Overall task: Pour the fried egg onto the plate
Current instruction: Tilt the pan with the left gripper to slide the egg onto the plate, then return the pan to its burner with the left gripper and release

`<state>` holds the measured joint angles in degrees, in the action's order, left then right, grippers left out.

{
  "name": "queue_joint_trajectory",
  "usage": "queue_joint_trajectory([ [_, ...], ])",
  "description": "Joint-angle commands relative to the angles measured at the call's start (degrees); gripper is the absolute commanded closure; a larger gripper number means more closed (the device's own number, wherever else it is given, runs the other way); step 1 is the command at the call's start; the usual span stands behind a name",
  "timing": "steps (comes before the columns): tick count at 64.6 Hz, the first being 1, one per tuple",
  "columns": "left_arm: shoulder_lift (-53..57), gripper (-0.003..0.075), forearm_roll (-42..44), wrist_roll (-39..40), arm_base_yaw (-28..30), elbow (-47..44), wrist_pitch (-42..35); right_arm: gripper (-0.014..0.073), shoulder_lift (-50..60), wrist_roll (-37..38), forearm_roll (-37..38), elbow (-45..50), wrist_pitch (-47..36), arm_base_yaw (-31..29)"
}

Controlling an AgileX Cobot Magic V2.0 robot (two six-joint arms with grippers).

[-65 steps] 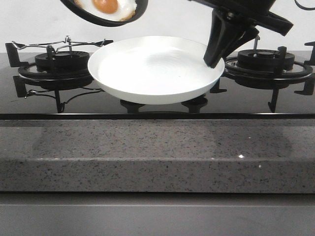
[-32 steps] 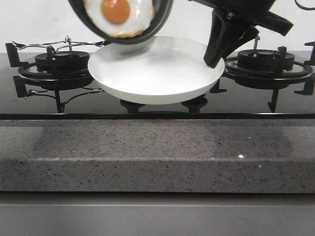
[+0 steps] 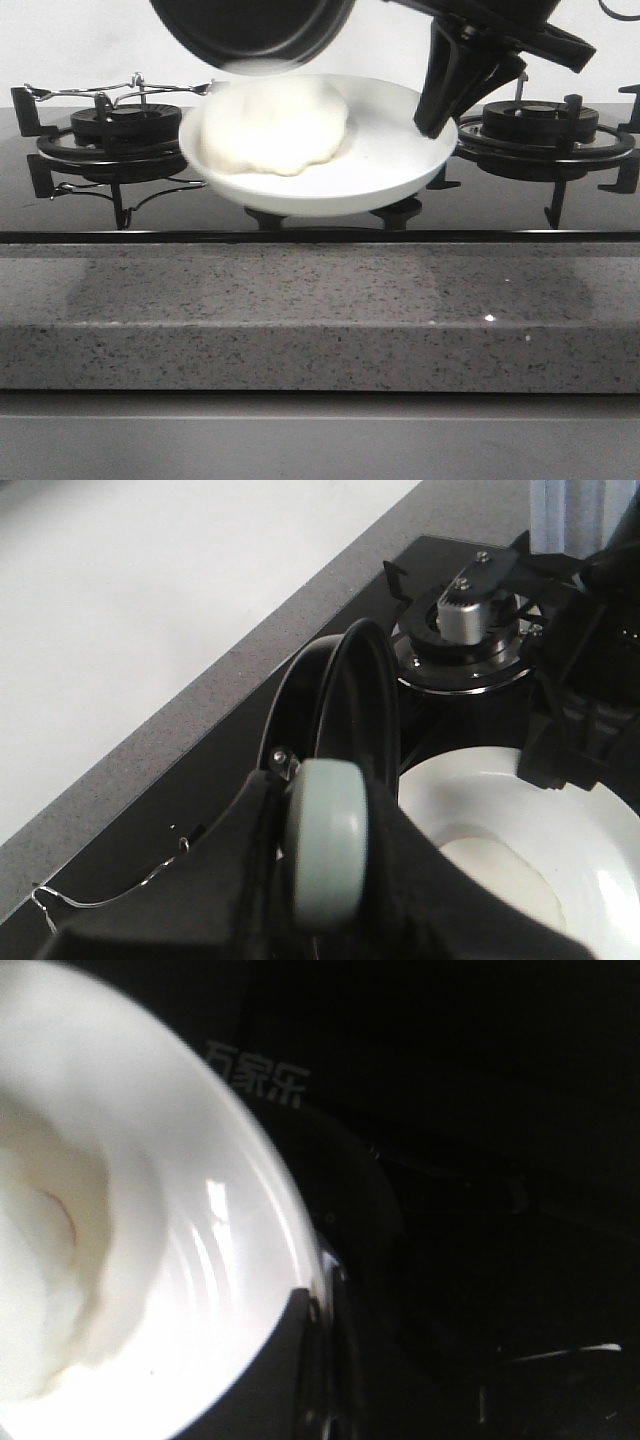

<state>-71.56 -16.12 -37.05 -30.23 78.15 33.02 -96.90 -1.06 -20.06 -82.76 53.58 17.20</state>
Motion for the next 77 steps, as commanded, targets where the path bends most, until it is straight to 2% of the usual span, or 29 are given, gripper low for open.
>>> queue_joint_trajectory([
  [1,2.1,0.0739,-0.9,0.0,-0.5,1.9,-6.4,0.0662,2.2,-0.5,-0.7,-1.3,-2.3,-0.2],
  [17,2.1,0.0739,-2.2,1.2,0.7,1.9,-6.0,0.0662,2.2,-0.5,-0.7,-1.3,-2.3,-0.2],
  [28,1.8,0.0739,-7.5,8.7,9.0,1.9,-5.7,0.0662,2.2,-0.5,-0.7,-1.3,-2.3,-0.2],
  [34,0.6,0.0739,-16.8,9.4,16.1,1.9,-4.6,0.0662,2.2,-0.5,-0.7,-1.3,-2.3,-0.2],
  [40,-1.8,0.0739,-29.8,9.4,24.4,1.9,-2.1,0.0662,2.2,-0.5,-0.7,-1.3,-2.3,-0.2],
  [52,-9.7,0.0739,-53.8,9.3,39.6,1.9,9.8,0.0662,2.2,-0.5,-0.7,-1.3,-2.3,-0.2],
  [57,-14.6,0.0739,-62.6,9.3,44.0,1.9,14.4,0.0662,2.2,-0.5,-0.7,-1.3,-2.3,-0.2],
  [66,-21.2,0.0739,-71.8,9.3,48.9,1.9,20.5,0.0662,2.2,-0.5,-0.7,-1.3,-2.3,-0.2],
  [77,-28.0,0.0739,-77.0,9.3,51.9,1.9,25.7,0.0662,2.2,-0.5,-0.7,-1.3,-2.3,-0.2],
])
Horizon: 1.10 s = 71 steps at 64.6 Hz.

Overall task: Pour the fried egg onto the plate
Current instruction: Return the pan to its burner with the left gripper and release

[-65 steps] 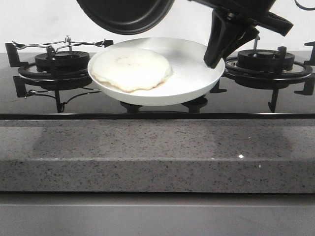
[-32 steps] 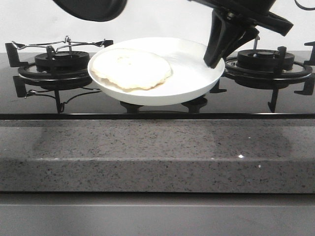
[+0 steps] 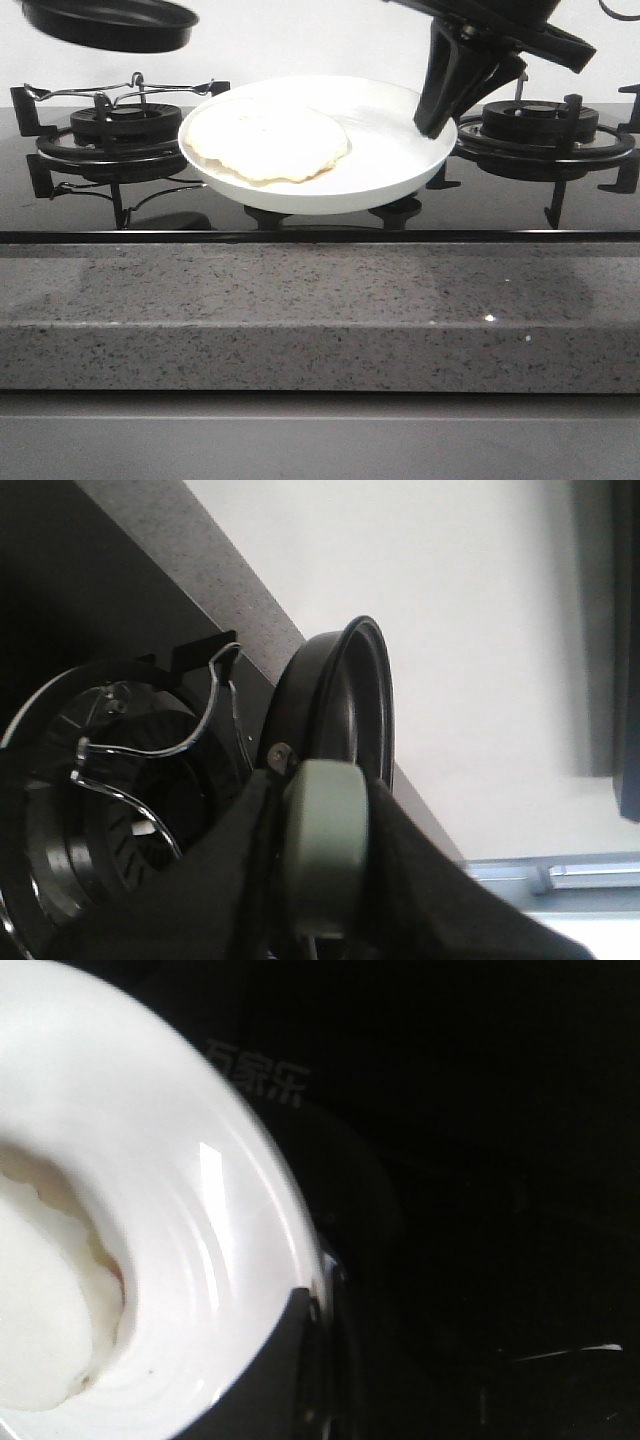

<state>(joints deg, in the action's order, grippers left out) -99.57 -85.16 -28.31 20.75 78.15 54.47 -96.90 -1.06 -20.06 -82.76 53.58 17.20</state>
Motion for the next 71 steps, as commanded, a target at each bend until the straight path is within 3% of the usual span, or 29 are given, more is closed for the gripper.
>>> queue_joint_trajectory([
  [1,-0.8,0.0739,-8.3,0.5,1.1,1.9,4.6,0.0662,2.2,-0.5,-0.7,-1.3,-2.3,-0.2],
  [14,-6.7,0.0739,-12.0,0.0,1.3,1.9,11.8,0.0662,2.2,-0.5,-0.7,-1.3,-2.3,-0.2],
  [28,-8.6,0.0727,-10.6,-0.2,1.3,1.9,14.0,0.0662,2.2,-0.5,-0.7,-1.3,-2.2,-0.2],
  [34,-8.6,0.0658,-10.5,-0.2,1.3,1.9,14.0,0.0662,2.2,-0.5,-0.7,-1.3,-2.2,-0.2],
  [53,-8.6,0.0232,-10.7,-1.2,1.3,1.9,14.4,0.0662,2.2,-0.5,-0.7,-1.3,-2.2,-0.2],
  [58,-8.6,0.0190,-10.8,-1.3,1.3,1.9,14.6,0.0662,2.2,-0.5,-0.7,-1.3,-2.2,-0.2],
  [71,-6.8,0.0191,-10.8,-2.6,2.2,1.9,14.7,0.0662,2.2,-0.5,-0.7,-1.3,-2.2,-0.2],
])
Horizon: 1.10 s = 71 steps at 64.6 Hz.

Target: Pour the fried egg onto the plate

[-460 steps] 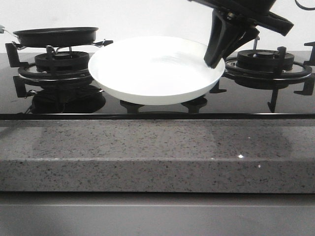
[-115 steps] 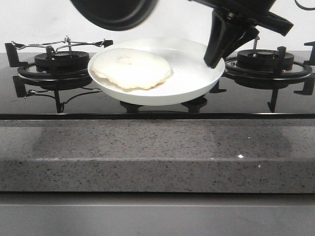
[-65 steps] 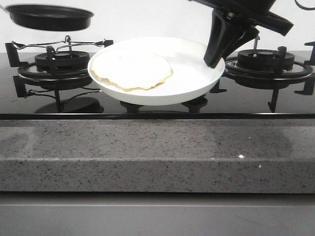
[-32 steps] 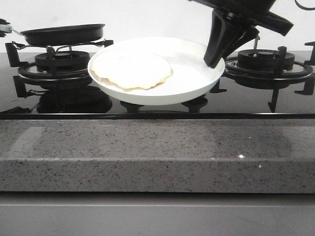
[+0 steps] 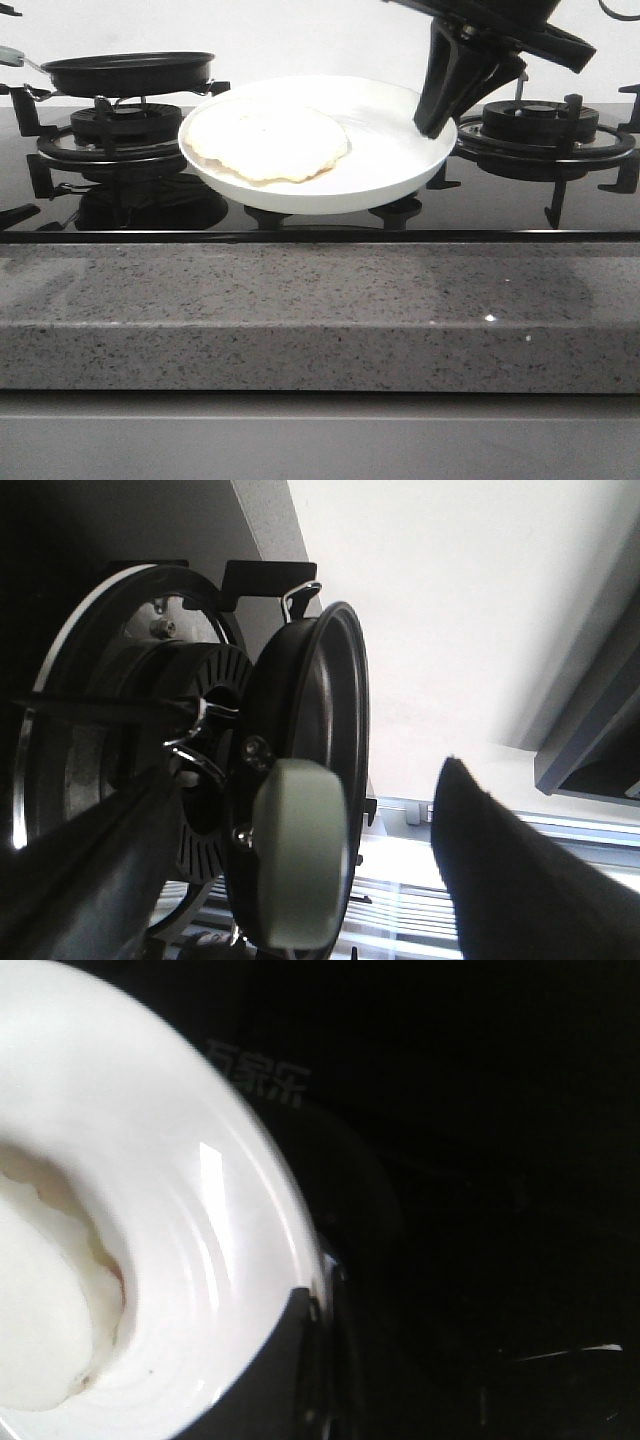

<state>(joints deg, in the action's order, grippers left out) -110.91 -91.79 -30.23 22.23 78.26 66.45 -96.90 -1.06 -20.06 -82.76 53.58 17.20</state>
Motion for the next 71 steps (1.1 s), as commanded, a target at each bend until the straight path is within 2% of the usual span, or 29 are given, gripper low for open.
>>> queue_joint_trajectory([
  [1,4.8,0.0191,-4.2,-0.7,1.0,1.8,2.8,0.0662,2.2,-0.5,-0.7,-1.3,-2.2,-0.2],
  [20,10.3,0.0194,0.7,-0.7,7.4,2.3,2.3,0.0662,2.2,-0.5,-0.7,-1.3,-2.2,-0.2],
  [28,12.8,0.0195,7.2,1.7,9.9,4.9,1.3,0.0662,2.2,-0.5,-0.7,-1.3,-2.2,-0.2],
  [40,19.6,0.0195,24.9,6.0,8.9,11.8,-2.9,0.0662,2.2,-0.5,-0.7,-1.3,-2.2,-0.2],
  [45,22.9,0.0195,32.9,7.9,6.8,14.3,-4.5,0.0662,2.2,-0.5,-0.7,-1.3,-2.2,-0.2],
  [54,29.8,0.0198,50.6,12.8,-0.6,16.5,-8.4,0.0662,2.2,-0.5,-0.7,-1.3,-2.2,-0.2],
  [71,40.0,0.0218,85.8,27.5,-23.1,12.5,-9.9,0.0662,2.2,-0.5,-0.7,-1.3,-2.2,-0.2],
])
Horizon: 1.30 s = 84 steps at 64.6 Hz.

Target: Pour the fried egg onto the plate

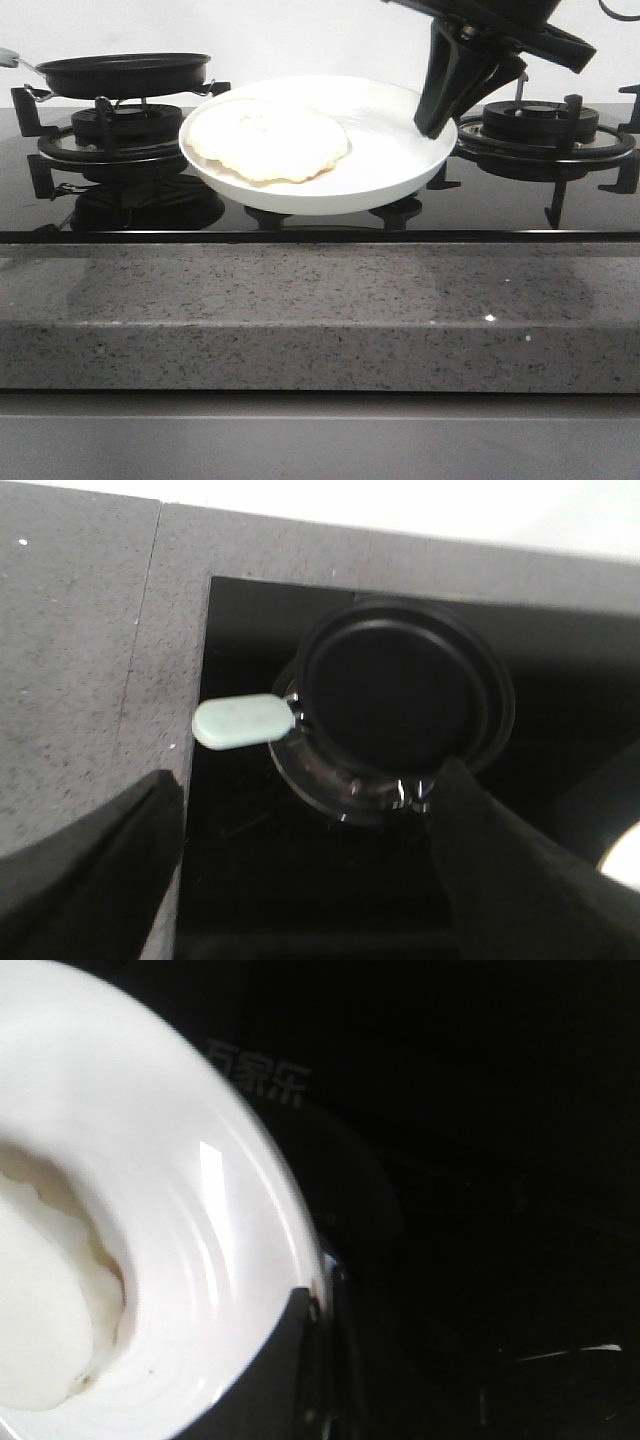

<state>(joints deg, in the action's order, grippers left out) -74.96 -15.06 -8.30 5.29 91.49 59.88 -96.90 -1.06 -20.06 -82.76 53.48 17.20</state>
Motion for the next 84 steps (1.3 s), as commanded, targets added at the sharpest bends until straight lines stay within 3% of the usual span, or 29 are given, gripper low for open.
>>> queue_joint_trajectory([
  [1,4.5,0.0218,10.6,6.5,-7.4,-1.4,-3.4,0.0662,2.2,-0.5,-0.7,-1.3,-2.1,-0.2],
  [13,12.5,0.0218,28.4,19.2,-20.0,-11.7,-3.2,0.0662,2.2,-0.5,-0.7,-1.3,-2.1,-0.2],
  [25,21.1,0.0218,29.5,24.9,-25.6,-23.1,-5.8,0.0662,2.2,-0.5,-0.7,-1.3,-2.1,-0.2],
  [38,26.1,0.0218,29.9,25.5,-26.1,-29.6,-7.9,0.0662,2.2,-0.5,-0.7,-1.3,-2.1,-0.2],
  [66,26.3,0.0218,29.0,25.5,-26.1,-29.9,-4.9,0.0662,2.2,-0.5,-1.8,-1.8,-6.2,-0.2],
  [84,26.3,0.0218,29.0,25.5,-26.1,-29.9,-4.9,0.0662,1.0,2.8,-1.8,-11.6,-7.2,-1.2],
])
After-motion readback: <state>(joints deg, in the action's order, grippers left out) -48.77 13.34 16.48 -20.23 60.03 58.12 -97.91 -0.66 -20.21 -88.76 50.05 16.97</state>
